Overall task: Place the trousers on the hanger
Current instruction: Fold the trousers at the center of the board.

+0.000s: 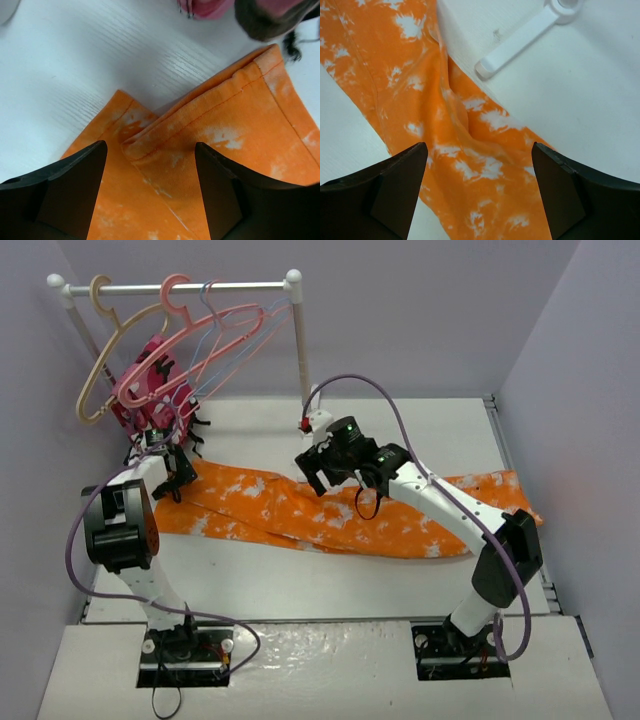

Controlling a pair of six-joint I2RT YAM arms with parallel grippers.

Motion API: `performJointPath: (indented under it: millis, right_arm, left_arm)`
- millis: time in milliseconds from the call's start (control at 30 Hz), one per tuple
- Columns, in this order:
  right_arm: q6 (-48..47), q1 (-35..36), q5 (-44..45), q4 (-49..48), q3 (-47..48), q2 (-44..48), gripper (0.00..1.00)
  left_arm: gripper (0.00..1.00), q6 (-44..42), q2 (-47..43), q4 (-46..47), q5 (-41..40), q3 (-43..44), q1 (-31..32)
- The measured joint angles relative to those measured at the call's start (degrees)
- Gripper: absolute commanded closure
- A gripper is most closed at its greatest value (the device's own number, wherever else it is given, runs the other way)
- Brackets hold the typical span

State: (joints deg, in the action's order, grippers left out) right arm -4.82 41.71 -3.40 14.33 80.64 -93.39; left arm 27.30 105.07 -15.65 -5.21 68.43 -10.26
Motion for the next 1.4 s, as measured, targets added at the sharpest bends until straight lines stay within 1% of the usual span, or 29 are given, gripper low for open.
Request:
performJointPath:
  millis: [100,200,267,400,567,600,633,800,900,1033,1233,1400]
  right_arm:
    - [1.5,-0.8,1.6,-0.3,-5.0,4.0,0.18]
    - [2.7,-2.0,2.8,0.1,-9.6,7.3,0.18]
    - [3.3,-2.9,3.5,0.3,-12.1,9.5,0.18]
    - [3.8,-4.4,4.9,0.4,-15.5,13.2,0.18]
    - [4.9,-5.0,6.2,0.1,-17.4,16.4,0.18]
    - [5.1,-5.0,6.4,0.0,-17.8,16.9,0.18]
    - [5.4,-5.0,6.5,0.0,-18.2,17.2,0.18]
    - [6.4,-5.0,7.6,0.1,-19.9,18.3,0.18]
    - [7.0,-5.4,8.6,0.0,-20.7,19.1,0.18]
    - [8.0,-6.1,9.8,0.1,-21.7,20.8,0.18]
    - [9.3,-7.6,10.7,0.1,-23.1,21.8,0.18]
    - [10.2,-8.3,10.8,0.1,-23.9,21.8,0.18]
  left_arm:
    - [0.34,0.0,1.7,-0.4,0.3,0.7,0.0]
    - [0.39,0.1,2.2,-0.6,0.4,1.2,0.0]
    - [0.44,0.1,2.3,-0.6,0.5,1.2,0.0]
    - [0.61,0.1,2.5,-0.7,0.6,1.4,0.0]
    - [0.88,0.2,2.9,-0.7,1.2,2.0,0.0]
    - [0.97,0.1,2.9,-0.8,1.4,2.0,0.0]
    - [0.99,0.1,2.9,-0.9,1.4,2.1,0.0]
    - [1.00,-0.2,2.7,-2.1,1.6,2.6,0.0]
    - [1.00,-0.2,0.9,-4.4,1.4,2.9,0.0]
    - [1.00,-0.3,-5.6,-8.0,0.4,3.0,0.0]
    - [1.00,-0.2,-19.3,-11.5,-3.0,2.6,0.0]
    - [1.00,0.1,-26.3,-11.9,-4.7,-2.1,0.0]
